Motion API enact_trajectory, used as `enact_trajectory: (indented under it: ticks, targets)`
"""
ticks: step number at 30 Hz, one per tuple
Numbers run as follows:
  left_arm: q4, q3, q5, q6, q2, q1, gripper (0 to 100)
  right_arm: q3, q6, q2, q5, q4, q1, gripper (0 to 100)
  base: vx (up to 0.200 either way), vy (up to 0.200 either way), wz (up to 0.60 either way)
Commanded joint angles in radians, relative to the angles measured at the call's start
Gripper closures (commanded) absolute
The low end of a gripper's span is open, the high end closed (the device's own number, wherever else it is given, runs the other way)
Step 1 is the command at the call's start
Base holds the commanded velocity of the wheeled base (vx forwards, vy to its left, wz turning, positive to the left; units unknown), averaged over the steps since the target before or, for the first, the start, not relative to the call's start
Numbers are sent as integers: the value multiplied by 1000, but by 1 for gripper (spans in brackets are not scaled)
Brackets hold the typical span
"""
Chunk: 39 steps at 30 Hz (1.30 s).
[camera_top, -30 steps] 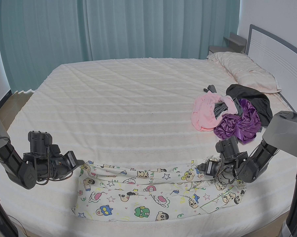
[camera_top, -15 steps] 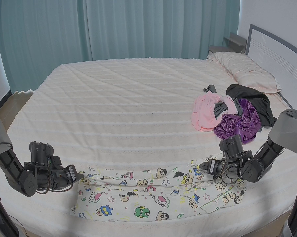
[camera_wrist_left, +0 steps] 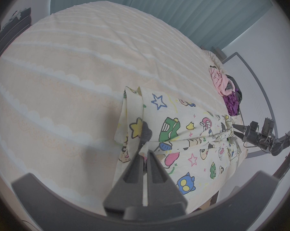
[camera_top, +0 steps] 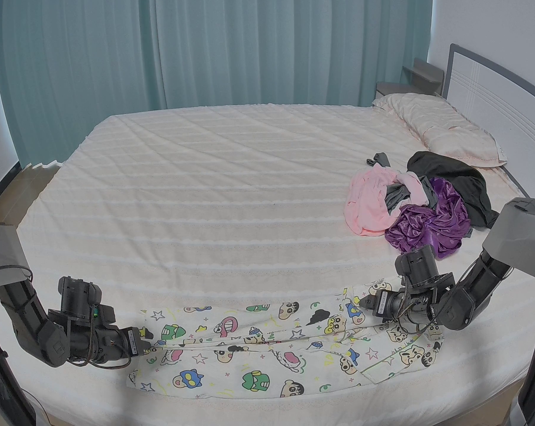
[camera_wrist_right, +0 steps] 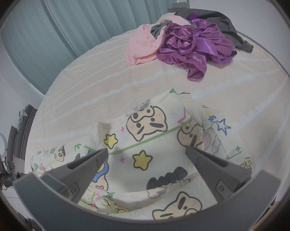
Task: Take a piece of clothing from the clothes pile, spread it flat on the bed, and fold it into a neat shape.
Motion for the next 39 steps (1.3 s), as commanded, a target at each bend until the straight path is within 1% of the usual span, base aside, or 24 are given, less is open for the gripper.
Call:
enact_trajectory:
  ticks: [1, 2, 4, 7, 12, 15, 18, 20, 22, 25, 31, 35, 39]
  targets:
    - [0, 6, 16, 2, 9, -1, 100, 1, 0, 2, 0, -1, 0, 0, 0, 0, 0]
    - [-2, 6, 29, 2, 9, 1, 0, 1, 0, 2, 0, -1, 2, 0, 0, 0, 0]
    - [0, 6, 45, 0, 2, 4, 0, 1, 0, 4, 0, -1, 2, 0, 0, 0, 0]
    - [0, 9, 47, 0, -4, 17, 0, 1, 0, 4, 0, -1, 2, 0, 0, 0, 0]
    - [2, -1, 33, -24, -97, 79, 0, 1, 0, 4, 0, -1, 2, 0, 0, 0, 0]
    - [2, -19, 30, -73, -137, 83, 0, 1, 0, 2, 0, -1, 2, 0, 0, 0, 0]
    - [23, -67, 29, -132, -154, 82, 0, 1, 0, 2, 0, -1, 2, 0, 0, 0, 0]
    - [91, -129, 29, -185, -154, 76, 0, 1, 0, 2, 0, -2, 2, 0, 0, 0, 0]
    - [166, -180, 27, -213, -145, 74, 0, 1, 1, 2, 0, -2, 2, 0, 0, 0, 0]
    - [239, -228, 19, -218, -88, 71, 0, 1, 1, 2, 0, -2, 2, 0, 0, 0, 0]
    - [241, -254, -10, -222, 2, 63, 0, 1, 1, 4, 0, -2, 2, 0, 0, 0, 0]
    - [242, -254, -50, -222, 13, 51, 0, 1, 1, 4, 0, -2, 2, 0, 0, 0, 0]
    - [241, -261, -53, -224, 29, 39, 0, 1, 1, 12, 0, -2, 2, 0, 0, 0, 0]
